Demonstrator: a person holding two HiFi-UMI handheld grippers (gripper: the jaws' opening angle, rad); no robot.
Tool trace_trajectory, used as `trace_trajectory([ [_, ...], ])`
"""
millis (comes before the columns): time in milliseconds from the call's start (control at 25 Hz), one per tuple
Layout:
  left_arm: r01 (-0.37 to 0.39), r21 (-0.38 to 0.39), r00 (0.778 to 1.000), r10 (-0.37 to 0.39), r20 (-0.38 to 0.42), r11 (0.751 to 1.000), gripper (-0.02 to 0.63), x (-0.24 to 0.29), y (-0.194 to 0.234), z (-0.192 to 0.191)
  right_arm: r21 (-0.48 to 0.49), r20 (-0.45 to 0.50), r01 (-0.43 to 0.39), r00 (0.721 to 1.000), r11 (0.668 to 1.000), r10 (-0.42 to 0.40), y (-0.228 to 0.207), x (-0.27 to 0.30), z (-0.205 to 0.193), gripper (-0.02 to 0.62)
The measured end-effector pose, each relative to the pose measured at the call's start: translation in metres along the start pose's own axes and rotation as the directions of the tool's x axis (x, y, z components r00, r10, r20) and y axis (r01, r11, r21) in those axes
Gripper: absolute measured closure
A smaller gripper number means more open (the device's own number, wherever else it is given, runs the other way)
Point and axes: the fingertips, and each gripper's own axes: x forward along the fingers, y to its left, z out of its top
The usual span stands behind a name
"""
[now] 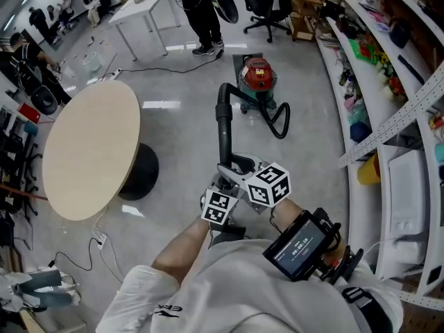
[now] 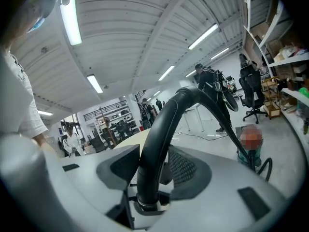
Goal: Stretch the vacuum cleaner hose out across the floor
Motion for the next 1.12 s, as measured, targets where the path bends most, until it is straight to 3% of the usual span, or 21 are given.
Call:
trace_trajectory([
  [440, -0.057, -0.070, 0.998, 0.057, -0.016, 0.996, 0.541, -0.053, -0.108, -0.021, 0.008, -0.019, -0.100, 0.995, 0.995, 0.100, 0.068, -0.084, -0.049, 0.419],
  [880, -0.050, -0.049, 0.998, 0.049, -0.029, 0.998, 0.541, -0.089, -0.142, -0.043, 0.014, -0.005, -0.089, 0.996, 0.996, 0.089, 0.108, -0.108, -0.077, 0.419],
  [1120, -0.001, -0.039, 1.000, 0.000, -0.029, 0.999, 0.540, -0.117, -0.146, -0.056, 0.034, 0.008, -0.047, 0.999, 0.998, 0.047, 0.133, -0.102, -0.087, 0.419],
])
